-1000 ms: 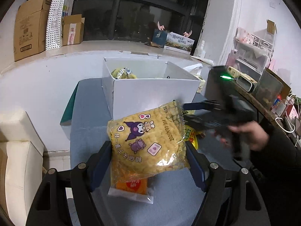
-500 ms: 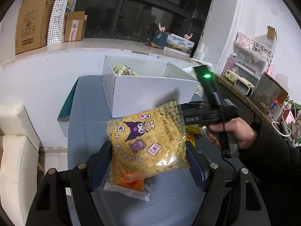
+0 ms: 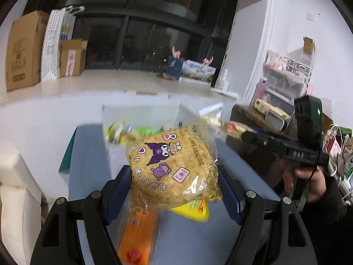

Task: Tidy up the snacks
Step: 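Lower cartoon bag and bread pack into the white box, open both tools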

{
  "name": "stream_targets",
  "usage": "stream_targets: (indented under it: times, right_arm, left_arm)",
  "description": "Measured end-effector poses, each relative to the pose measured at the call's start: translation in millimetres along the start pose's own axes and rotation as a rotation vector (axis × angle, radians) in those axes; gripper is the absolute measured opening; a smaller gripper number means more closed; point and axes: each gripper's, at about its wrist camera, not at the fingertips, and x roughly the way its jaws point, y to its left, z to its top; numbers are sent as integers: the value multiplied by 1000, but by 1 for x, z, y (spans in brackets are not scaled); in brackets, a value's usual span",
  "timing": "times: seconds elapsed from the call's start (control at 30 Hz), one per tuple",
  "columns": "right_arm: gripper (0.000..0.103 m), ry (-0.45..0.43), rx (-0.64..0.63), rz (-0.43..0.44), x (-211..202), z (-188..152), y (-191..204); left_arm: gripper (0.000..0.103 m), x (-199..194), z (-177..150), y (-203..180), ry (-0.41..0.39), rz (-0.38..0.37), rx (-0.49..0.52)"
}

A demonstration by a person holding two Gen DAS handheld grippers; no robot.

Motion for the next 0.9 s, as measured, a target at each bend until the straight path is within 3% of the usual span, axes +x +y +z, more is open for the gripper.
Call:
stream_targets:
  times: [0.2, 0.33, 0.4, 0.57, 0.63, 0.67, 0.73, 0.8, 0.9]
  right_arm:
    - [78, -28, 44, -36, 13, 30, -27]
    - [78, -16, 76, -35, 38, 50, -41]
    - [78, 6, 67, -45, 55, 59, -44]
    - [78, 75, 60, -77, 106, 75, -54]
    - [79, 108, 58, -65, 124, 75, -58]
    - [86, 116, 62, -69, 132, 74, -61]
    - [100, 143, 45, -77, 144, 71, -63]
    - [103, 158, 49, -110, 147, 68, -66]
    - [103, 157, 84, -92, 143, 66, -71]
  left_arm:
    - [80, 42, 64, -9, -39, 38, 44]
    - [80, 80, 90, 4, -11, 55, 21]
    - [80, 104, 100, 10, 18, 99, 37]
    - [81, 151, 109, 31, 69, 134, 32]
    - [89, 164, 107, 40, 87, 160, 24]
    - [100, 172, 105, 46, 121, 173, 6]
    - [103, 175, 98, 55, 131, 185, -24]
    - [103, 173, 93, 58, 124, 189, -31]
    - [103, 167, 89, 61, 134, 199, -34]
